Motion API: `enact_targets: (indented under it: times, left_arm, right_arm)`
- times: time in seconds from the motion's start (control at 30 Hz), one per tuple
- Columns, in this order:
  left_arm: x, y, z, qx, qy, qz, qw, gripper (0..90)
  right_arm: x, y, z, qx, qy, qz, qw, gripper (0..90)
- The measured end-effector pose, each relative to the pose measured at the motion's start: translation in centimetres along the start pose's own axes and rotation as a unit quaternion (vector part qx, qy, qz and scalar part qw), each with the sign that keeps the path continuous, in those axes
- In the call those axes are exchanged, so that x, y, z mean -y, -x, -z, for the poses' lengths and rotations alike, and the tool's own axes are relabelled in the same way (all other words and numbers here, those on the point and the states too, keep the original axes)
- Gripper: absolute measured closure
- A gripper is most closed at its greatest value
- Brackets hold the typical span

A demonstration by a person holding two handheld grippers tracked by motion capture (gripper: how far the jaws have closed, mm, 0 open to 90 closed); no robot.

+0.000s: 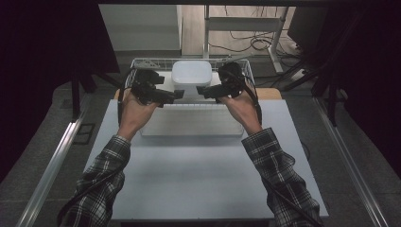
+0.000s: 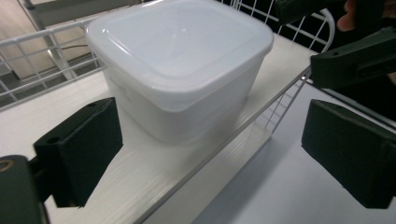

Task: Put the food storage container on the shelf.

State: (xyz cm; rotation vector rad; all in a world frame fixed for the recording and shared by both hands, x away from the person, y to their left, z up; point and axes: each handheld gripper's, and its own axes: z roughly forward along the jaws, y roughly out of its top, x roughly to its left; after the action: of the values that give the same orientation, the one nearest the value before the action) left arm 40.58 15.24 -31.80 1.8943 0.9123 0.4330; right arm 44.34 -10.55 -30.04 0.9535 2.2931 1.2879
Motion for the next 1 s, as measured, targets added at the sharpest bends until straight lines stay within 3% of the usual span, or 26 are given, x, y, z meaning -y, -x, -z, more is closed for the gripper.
enact_targets:
  times: [0.4, 0.8, 1.0]
  left_arm:
    - [1.9, 0.4, 0.6, 0.022, 0.007, 0.0, 0.9997, 2.5]
    - [3.8, 1.0, 0.8, 0.06, 0.01, 0.003, 0.9981, 2.5]
    - [5.2, 1.4, 0.9, 0.07, 0.014, -0.001, 0.9974, 2.0]
  right_arm:
    - [2.1, -0.5, 0.5, -0.014, 0.008, 0.018, 0.9997, 0.8]
    - [3.9, -0.7, 1.3, -0.018, 0.009, 0.032, 0.9993, 0.6]
    - [4.8, -0.8, 1.8, -0.02, 0.0, 0.047, 0.9987, 0.0]
